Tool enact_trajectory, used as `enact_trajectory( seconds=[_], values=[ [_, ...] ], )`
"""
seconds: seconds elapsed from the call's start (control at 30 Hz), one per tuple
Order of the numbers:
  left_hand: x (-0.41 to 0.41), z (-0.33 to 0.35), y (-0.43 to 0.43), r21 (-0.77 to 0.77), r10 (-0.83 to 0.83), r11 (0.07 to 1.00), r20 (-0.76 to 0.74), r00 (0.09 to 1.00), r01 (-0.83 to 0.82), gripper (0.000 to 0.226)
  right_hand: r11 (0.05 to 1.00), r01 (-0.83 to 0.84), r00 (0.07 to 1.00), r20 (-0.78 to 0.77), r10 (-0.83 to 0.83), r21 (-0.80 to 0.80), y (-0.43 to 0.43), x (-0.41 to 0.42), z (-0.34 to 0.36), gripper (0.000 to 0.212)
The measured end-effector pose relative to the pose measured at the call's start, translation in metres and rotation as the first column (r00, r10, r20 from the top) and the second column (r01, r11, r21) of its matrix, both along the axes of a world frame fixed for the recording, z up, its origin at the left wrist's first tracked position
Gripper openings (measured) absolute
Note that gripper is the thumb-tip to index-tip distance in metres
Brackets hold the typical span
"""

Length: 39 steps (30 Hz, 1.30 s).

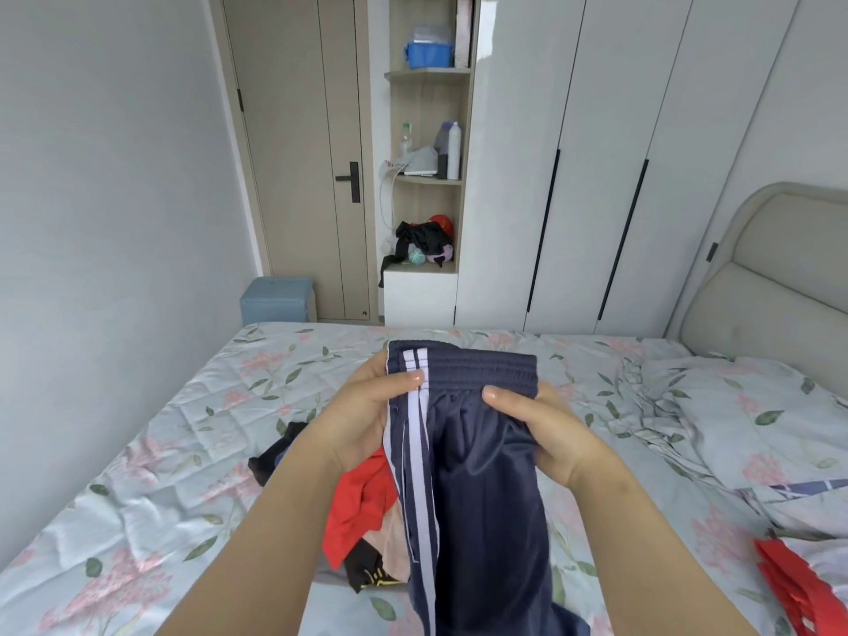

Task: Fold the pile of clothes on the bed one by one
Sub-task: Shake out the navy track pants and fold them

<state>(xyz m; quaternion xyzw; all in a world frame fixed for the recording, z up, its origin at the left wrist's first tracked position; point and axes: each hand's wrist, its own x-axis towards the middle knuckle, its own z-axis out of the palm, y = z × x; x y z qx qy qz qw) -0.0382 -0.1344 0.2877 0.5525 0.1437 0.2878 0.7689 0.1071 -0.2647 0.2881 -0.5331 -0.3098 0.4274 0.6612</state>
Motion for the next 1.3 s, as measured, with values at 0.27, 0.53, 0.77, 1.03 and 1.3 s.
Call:
enact_trajectory(
  seconds=[0.27,0.53,0.77,1.03,1.3],
  values=[
    [0.01,-0.004,0.007,0.398,0.244,0.911,-0.308,0.92,-0.108,0.012,0.979,0.179,0.975,0.118,-0.189,0.093,0.017,0.013,0.026,0.01],
    [0.007,0.018,0.023,0.246,0.167,0.964,-0.287,0.943,-0.096,0.01,0.976,0.166,0.913,0.395,-0.099,-0.139,0.004,0.035,0.029,0.006],
    [0.012,0.035,0.035,0.783,0.596,0.62,-0.434,0.675,-0.043,0.033,0.952,0.212,0.847,0.528,-0.066,-0.221,0.005,0.038,0.046,0.012],
    [0.014,0.097,0.034,-0.02,0.063,0.997,-0.381,0.922,-0.077,0.055,0.988,0.129,0.954,0.282,-0.101,-0.085,0.025,0.026,0.103,0.011],
    [0.026,0.196,0.032,0.301,0.349,0.887,0.058,0.935,-0.35,0.02,0.89,0.234,0.767,0.488,-0.417,0.391,0.037,0.018,0.205,0.014]
  ],
)
